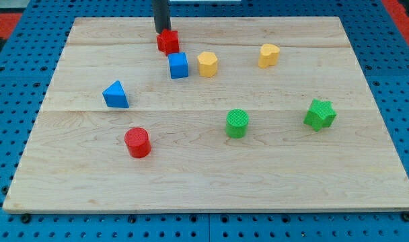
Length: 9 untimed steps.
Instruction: Move the yellow heart below the yellow hexagon
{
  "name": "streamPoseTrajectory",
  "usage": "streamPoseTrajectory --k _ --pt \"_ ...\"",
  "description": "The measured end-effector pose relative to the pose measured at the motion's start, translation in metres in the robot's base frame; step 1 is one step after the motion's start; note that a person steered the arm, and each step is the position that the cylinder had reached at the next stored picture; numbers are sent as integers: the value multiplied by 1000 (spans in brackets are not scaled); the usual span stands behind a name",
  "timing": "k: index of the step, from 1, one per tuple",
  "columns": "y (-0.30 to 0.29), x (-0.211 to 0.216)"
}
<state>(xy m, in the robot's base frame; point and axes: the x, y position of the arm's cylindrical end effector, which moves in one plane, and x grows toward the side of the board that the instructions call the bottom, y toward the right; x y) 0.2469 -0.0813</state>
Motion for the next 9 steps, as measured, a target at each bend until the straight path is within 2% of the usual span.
streamPoseTrajectory --k 1,2,3,4,5,6,7,8,9 --pt "31 31" --pt "31 13" --pt "82 -7" --pt "201 -7" --pt "287 15" --pt "262 50" --pt "220 54" --pt "241 37" --pt "222 36"
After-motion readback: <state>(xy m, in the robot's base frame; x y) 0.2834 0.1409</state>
